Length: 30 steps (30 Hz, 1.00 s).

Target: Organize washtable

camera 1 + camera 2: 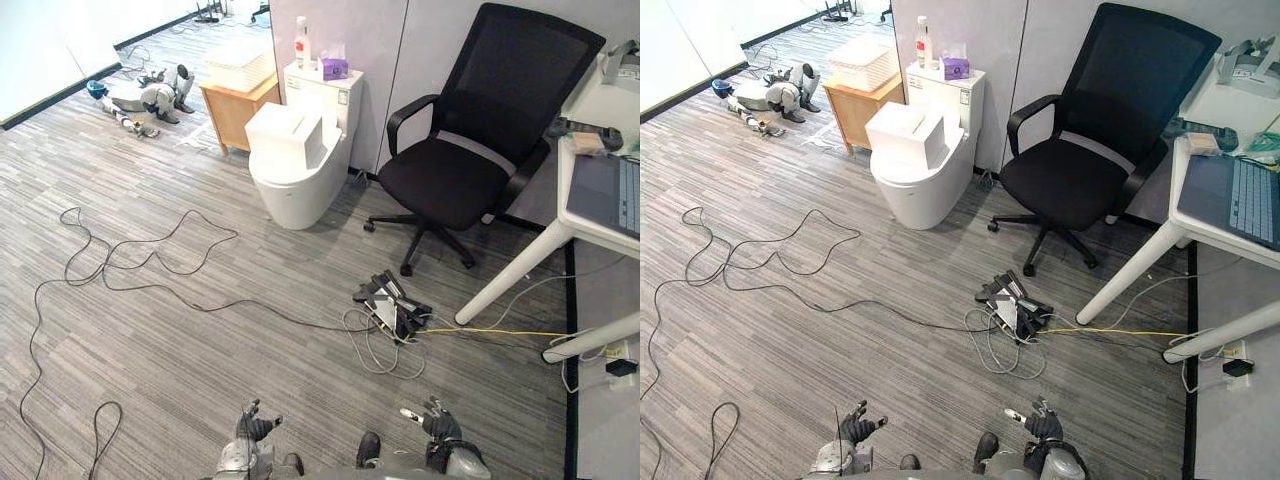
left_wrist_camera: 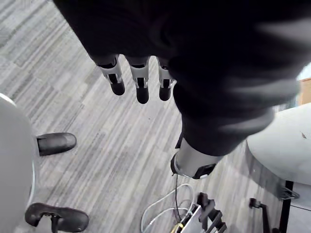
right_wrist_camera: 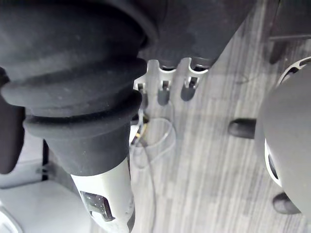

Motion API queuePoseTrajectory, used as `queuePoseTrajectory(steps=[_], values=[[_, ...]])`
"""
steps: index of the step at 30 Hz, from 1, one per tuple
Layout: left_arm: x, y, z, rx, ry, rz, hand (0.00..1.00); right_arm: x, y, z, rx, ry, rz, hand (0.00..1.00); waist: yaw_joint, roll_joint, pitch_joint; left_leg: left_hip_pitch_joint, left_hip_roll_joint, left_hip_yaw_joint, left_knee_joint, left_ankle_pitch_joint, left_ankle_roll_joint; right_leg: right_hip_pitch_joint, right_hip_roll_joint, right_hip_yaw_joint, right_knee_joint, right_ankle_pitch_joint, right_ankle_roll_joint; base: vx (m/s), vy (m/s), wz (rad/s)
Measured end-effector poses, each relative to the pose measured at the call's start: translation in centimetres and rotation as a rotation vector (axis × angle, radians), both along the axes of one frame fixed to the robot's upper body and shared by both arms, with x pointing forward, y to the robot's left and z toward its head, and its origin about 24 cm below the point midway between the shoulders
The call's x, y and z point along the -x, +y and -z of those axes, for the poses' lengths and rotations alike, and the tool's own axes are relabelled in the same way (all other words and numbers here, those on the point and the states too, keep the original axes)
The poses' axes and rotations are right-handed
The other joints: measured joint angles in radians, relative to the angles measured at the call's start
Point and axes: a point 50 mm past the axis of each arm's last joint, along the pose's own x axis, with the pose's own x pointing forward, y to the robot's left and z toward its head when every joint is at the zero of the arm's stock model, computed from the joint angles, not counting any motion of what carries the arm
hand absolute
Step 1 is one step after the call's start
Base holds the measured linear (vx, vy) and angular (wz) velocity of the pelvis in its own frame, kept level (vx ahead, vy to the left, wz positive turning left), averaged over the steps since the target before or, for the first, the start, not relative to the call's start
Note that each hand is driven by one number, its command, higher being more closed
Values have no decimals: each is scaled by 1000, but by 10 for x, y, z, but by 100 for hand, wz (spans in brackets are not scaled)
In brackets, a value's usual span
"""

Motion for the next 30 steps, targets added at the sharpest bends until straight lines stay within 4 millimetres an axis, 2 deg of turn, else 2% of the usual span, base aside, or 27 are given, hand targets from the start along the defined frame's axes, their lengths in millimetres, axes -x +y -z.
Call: queuePoseTrajectory(steps=[3,5,6,7,9,10,11,12,13,16,17,18,19,20,21,22,23,24,25,26,27,28,29,30], values=[[2,2,1,5,6,7,0,0,0,0,1,0,-5,0,-1,-1,0,0,-11,-39,-21,17,10,-1,-6,33,26,2,3,-87,33,37],[3,3,1,4,9,11,0,-1,-1,-1,6,-5,-11,0,-1,3,4,-15,-9,-79,-3,16,14,-30,-5,152,98,-2,4,-76,100,65],[2,4,0,2,6,4,0,-1,-2,-1,8,-8,-9,0,-9,10,11,-48,-12,-131,33,14,17,-71,3,299,188,-25,6,-85,131,129],[0,6,-1,3,-3,-12,0,1,-2,-1,8,-10,-9,0,-22,-2,15,-77,-22,-204,64,14,18,-101,16,444,273,-44,16,-82,105,155],[0,9,-1,0,-8,-37,0,9,1,1,-4,4,-5,0,-29,-18,15,-99,-40,-297,80,17,22,-106,31,567,342,-78,25,-72,-81,185],[-1,14,-3,-4,-23,-67,0,19,5,3,-17,27,5,0,-21,-40,13,-111,-58,-353,78,17,22,-83,21,617,348,-124,48,-59,-229,189],[-2,16,-4,-7,-31,-77,0,21,7,4,-22,32,3,0,-16,-51,12,-117,-68,-372,74,17,22,-69,4,611,331,-148,61,-62,-313,180],[-4,21,-6,-15,-49,-96,0,22,12,5,-36,38,-5,0,1,-79,9,-141,-87,-377,68,20,21,-47,-41,574,273,-215,92,-94,-241,137],[-8,17,-7,-8,-59,-94,0,20,8,4,-28,32,-12,0,11,-73,10,-173,-83,-384,64,37,13,-48,-57,517,251,-225,115,-113,-200,135],[-14,9,-9,9,-77,-87,0,16,-2,1,-2,17,-13,0,4,-39,33,-243,-56,-387,88,41,7,-54,-59,410,231,-218,104,-120,-94,128],[-17,6,-11,15,-97,-89,0,15,-8,0,20,15,-18,0,22,-6,39,-284,-41,-386,110,43,4,-52,-41,360,230,-219,102,-128,-88,89],[-17,6,-11,16,-98,-89,0,15,-8,0,24,17,-18,0,27,-6,39,-288,-37,-382,100,40,7,-51,-41,352,223,-218,101,-115,-26,84],[-21,7,-12,13,-108,-92,0,16,-7,1,25,24,-16,0,27,-30,45,-306,-36,-344,118,34,16,-55,-62,339,205,-206,81,-39,57,47],[-24,8,-14,11,-119,-95,0,15,-5,1,22,21,-14,0,25,-38,48,-341,-36,-288,195,27,31,-57,-77,321,205,-203,79,-30,74,51],[-27,12,-16,5,-129,-105,0,13,-3,1,20,16,-16,0,27,-43,55,-383,-19,-177,433,24,41,-57,-97,304,230,-204,91,-1,17,37],[-21,12,-14,4,-116,-112,0,11,-4,-1,26,5,-25,0,22,-21,50,-376,10,-102,489,-50,38,-56,-74,298,266,-221,102,5,-6,30],[-21,11,-14,7,-116,-112,0,9,-3,-2,25,-3,-30,0,18,-23,51,-370,7,-100,470,-62,38,-59,-73,299,277,-236,101,-14,28,31],[-24,13,-15,4,-124,-109,0,8,6,-1,2,-1,-40,0,13,-64,23,-352,-29,-119,360,-21,28,-89,-84,330,234,-207,43,-25,65,34],[-29,18,-18,-6,-141,-113,0,10,10,0,-12,2,-37,0,7,-81,25,-371,-38,-131,457,-56,29,-84,-103,318,204,-183,67,-39,75,18],[-29,17,-18,-3,-139,-126,0,7,14,-2,-21,-12,-37,0,9,-81,29,-381,-21,-130,698,-167,14,-75,-101,310,199,-164,98,17,100,-22],[-18,17,-13,-2,-99,-133,0,2,9,-6,-6,-46,-31,0,3,-42,24,-314,30,-149,782,-274,-55,-74,-72,320,227,-160,101,-4,115,-30],[-19,11,-12,13,-95,-131,0,-1,6,-8,1,-55,-22,0,-8,-25,27,-314,36,-154,768,-287,-60,-79,-63,320,245,-161,101,-33,144,-16],[-20,4,-12,26,-95,-110,0,0,3,-7,4,-46,-11,0,-29,-25,20,-292,1,-150,713,-291,-53,-124,-65,327,285,-180,109,-101,78,12],[-19,3,-11,23,-89,-94,0,1,4,-5,2,-36,-14,0,-34,-31,9,-277,-11,-167,657,-292,-53,-143,-56,341,285,-186,105,-152,-23,21]])
